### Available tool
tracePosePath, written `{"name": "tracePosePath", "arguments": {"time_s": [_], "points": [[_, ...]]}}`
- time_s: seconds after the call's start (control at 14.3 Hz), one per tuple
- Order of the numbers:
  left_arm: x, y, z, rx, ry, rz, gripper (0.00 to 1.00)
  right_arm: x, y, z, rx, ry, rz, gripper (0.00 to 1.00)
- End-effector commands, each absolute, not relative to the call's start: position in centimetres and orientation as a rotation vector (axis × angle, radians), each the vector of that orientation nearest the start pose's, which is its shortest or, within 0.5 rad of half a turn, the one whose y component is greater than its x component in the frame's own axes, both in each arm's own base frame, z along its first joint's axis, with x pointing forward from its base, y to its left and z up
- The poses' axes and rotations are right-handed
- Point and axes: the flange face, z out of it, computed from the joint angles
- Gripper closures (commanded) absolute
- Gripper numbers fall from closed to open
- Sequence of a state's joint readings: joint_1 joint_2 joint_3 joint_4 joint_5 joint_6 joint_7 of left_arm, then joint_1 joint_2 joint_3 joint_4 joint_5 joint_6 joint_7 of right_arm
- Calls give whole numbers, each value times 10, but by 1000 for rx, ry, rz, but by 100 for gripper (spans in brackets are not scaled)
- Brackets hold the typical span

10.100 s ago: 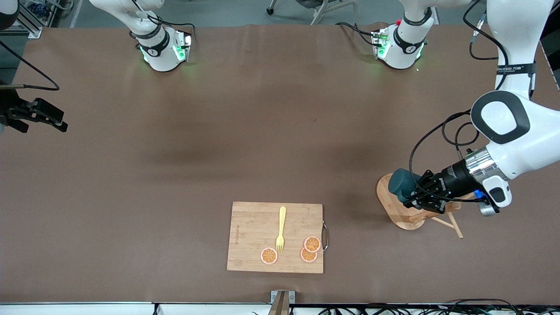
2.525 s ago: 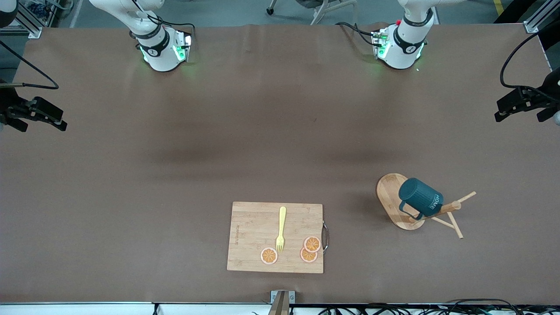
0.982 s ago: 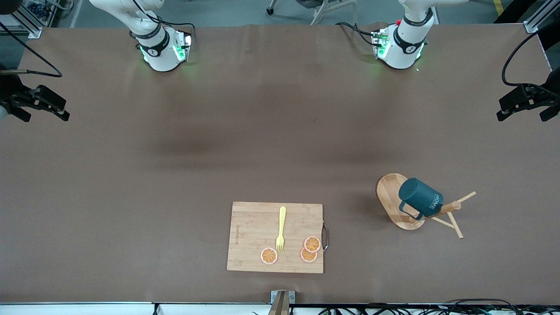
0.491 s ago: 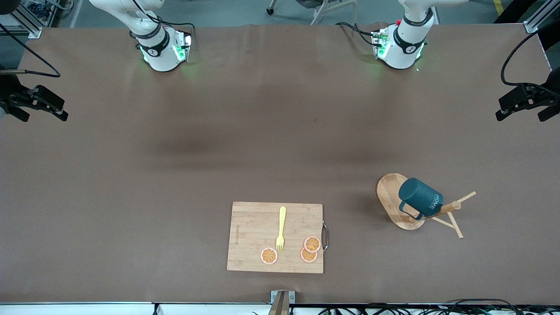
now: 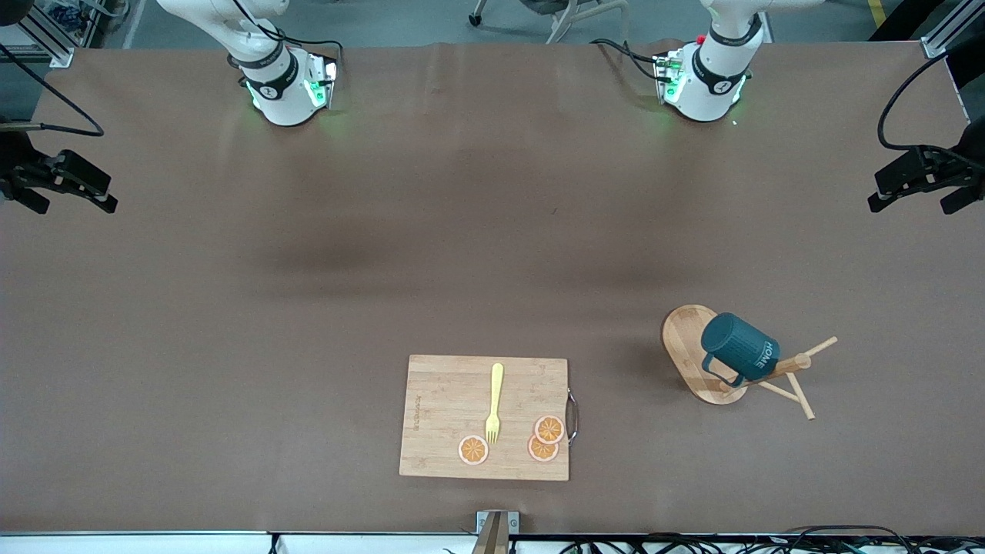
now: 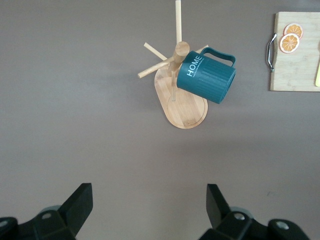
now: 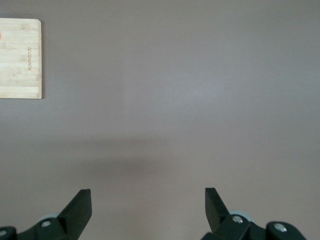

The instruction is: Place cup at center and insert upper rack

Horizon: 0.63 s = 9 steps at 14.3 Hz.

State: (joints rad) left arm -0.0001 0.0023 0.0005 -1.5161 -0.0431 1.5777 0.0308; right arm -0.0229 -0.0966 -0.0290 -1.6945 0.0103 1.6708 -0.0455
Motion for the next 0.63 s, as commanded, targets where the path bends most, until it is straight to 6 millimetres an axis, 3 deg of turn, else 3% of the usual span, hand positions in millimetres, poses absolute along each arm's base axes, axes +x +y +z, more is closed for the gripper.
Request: {"name": "tracePosePath", "arguments": {"time_s": [0.0, 0.56], "points": [[556, -4, 657, -3196, 42, -112, 0, 526, -30, 632, -3137, 22, -128, 0], [556, -4, 657, -3198, 45, -112, 0, 527, -29, 634, -3129, 23, -147, 0]]}}
